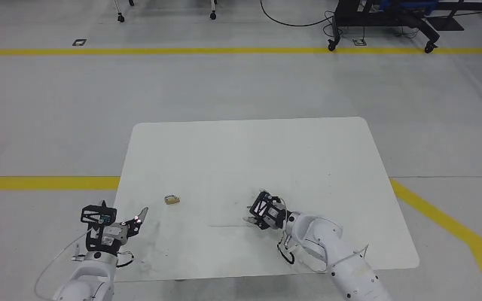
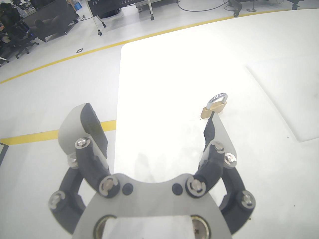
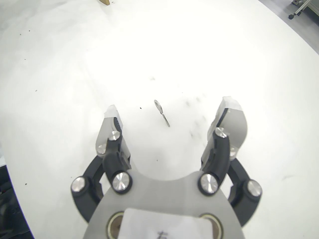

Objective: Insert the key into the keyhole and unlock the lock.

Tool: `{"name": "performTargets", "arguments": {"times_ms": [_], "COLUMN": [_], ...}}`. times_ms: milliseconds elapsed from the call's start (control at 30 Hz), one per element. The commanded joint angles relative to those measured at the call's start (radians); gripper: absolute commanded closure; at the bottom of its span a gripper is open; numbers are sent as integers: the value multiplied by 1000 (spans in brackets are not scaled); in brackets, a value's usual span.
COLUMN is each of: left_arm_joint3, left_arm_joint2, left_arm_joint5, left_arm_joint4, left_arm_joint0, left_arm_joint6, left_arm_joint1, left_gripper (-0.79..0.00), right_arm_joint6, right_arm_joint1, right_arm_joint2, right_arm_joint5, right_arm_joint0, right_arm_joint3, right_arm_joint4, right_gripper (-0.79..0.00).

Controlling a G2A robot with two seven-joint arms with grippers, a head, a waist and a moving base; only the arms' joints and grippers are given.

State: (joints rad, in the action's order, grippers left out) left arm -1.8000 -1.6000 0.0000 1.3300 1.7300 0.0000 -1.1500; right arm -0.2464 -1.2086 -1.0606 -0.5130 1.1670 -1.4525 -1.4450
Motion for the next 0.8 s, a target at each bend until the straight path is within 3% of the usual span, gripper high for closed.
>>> {"name": "performTargets", "arguments": {"times_ms": [0, 133, 233, 267, 300, 333, 767], "left_arm_joint3": [0, 0, 0, 0, 0, 0, 0], "left_arm_joint2": [0, 0, 0, 0, 0, 0, 0], "left_arm_joint5": [0, 0, 0, 0, 0, 0, 0], "left_arm_joint4": [0, 0, 0, 0, 0, 0, 0], "left_arm_joint0": [0, 0, 0, 0, 0, 0, 0], "left_arm_joint6": [0, 0, 0, 0, 0, 0, 0], "left_arm_joint1": [0, 0, 0, 0, 0, 0, 0], "left_gripper": [-785, -785, -785, -785, -785, -785, -785], "right_arm_joint6": [-2, -11, -17, -25, -26, -25, 54], "right_arm_joint1": [-4, -11, -14, -15, -15, -16, 11], "right_arm_joint2": [12, 42, 59, 60, 62, 62, -18], "right_arm_joint5": [5, 14, -11, -12, -12, -16, -23], "right_arm_joint0": [-16, -45, -61, -69, -70, -73, -7], "right_arm_joint3": [14, 33, 48, 50, 51, 50, -71], "right_arm_joint4": [-1, -31, -33, -43, -42, -39, -96], "right_gripper": [-653, -382, -311, -219, -77, 0, 0]}}
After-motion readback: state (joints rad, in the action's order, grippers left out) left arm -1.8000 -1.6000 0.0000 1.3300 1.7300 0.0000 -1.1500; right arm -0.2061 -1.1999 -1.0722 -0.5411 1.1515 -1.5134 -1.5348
